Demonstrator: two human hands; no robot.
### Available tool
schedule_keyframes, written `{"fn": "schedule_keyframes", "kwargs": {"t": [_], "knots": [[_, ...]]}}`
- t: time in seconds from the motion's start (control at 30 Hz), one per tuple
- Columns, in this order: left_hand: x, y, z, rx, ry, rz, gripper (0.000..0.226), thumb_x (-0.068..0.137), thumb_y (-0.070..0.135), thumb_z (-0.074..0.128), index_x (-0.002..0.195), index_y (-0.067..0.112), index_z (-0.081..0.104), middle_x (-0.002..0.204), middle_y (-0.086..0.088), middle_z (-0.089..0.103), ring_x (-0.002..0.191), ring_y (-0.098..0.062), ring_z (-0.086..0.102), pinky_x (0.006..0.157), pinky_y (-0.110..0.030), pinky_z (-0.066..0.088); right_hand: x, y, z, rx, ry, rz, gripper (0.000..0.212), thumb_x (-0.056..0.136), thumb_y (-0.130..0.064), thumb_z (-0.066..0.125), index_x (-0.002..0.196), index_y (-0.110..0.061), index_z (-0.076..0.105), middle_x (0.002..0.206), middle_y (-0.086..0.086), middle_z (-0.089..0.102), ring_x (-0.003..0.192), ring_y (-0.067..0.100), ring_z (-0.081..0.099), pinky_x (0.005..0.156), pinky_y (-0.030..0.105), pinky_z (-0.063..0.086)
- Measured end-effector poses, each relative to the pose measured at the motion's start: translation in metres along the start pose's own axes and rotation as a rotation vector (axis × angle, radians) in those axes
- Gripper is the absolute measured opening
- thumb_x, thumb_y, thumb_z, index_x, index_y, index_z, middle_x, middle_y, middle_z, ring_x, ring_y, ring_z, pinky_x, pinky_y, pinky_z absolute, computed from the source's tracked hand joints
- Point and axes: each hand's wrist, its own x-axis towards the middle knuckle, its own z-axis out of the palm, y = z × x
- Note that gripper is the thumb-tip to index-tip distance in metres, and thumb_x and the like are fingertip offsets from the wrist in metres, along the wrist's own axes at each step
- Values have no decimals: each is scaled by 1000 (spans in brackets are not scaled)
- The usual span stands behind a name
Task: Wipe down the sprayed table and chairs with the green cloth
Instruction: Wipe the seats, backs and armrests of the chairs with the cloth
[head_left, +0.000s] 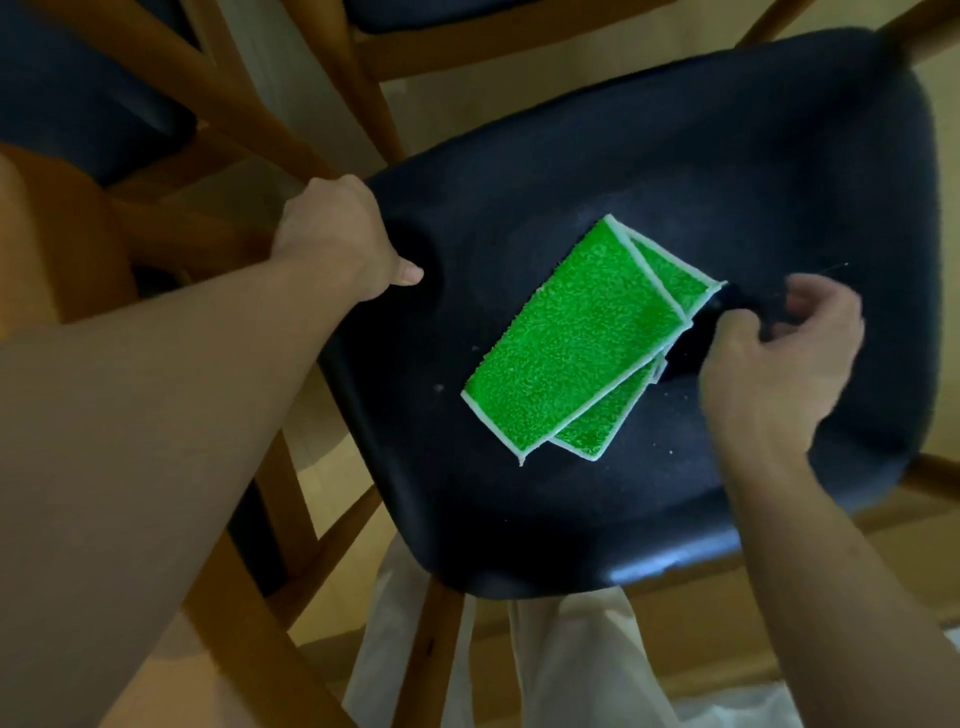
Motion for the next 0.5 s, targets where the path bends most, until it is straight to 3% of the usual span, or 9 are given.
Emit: {"fn": "schedule_keyframes", "kwargs": {"t": [0.07,0.13,0.2,0.23,0.3,0.43,0.5], "knots": [[0,-1,1,2,1,-5,80,66,52,82,115,-6,55,107,-24,63,93,-39,63,51,-34,36,-22,-7,3,-4,-73,-295,41,82,-15,51,121,-2,55,119,9,51,110,29,53,97,42,44],[2,-2,3,-2,2,1,79,66,52,83,112,-6,56,108,-23,63,94,-38,63,53,-33,37,-46,-13,22,-81,-303,-512,51,88,-19,51,133,4,48,135,20,48,128,33,43,109,45,35],[3,-3,3,2,3,5,79,65,53,83,112,-5,56,110,-23,63,96,-39,63,57,-34,40,-55,-18,49,-265,-526,-523,68,98,-33,43,151,2,18,159,19,14,147,29,11,120,42,12],[3,-3,3,0,1,5,78,65,53,83,111,-5,56,111,-23,63,96,-39,63,58,-34,40,-57,-17,61,-393,-542,-506,72,100,-39,36,152,-1,3,161,16,-2,149,27,-3,121,43,3],[4,-4,5,-2,7,12,77,65,53,83,109,-4,57,111,-22,64,96,-38,63,57,-34,39,-61,-14,80,-576,-455,-484,75,100,-45,24,151,-1,-8,161,16,-11,148,29,-10,119,46,-3],[4,-2,7,40,44,8,82,65,54,82,117,-5,56,110,-21,64,96,-36,64,53,-31,38,-82,-29,108,-572,-278,-371,75,98,-48,22,151,2,3,160,20,4,148,33,2,117,50,1],[2,-2,6,45,44,-7,84,66,54,82,119,-5,55,111,-21,64,95,-36,64,45,-28,34,-104,-20,110,-577,-373,-524,75,98,-49,20,150,-1,-1,160,18,-2,148,34,-4,117,49,-7]]}}
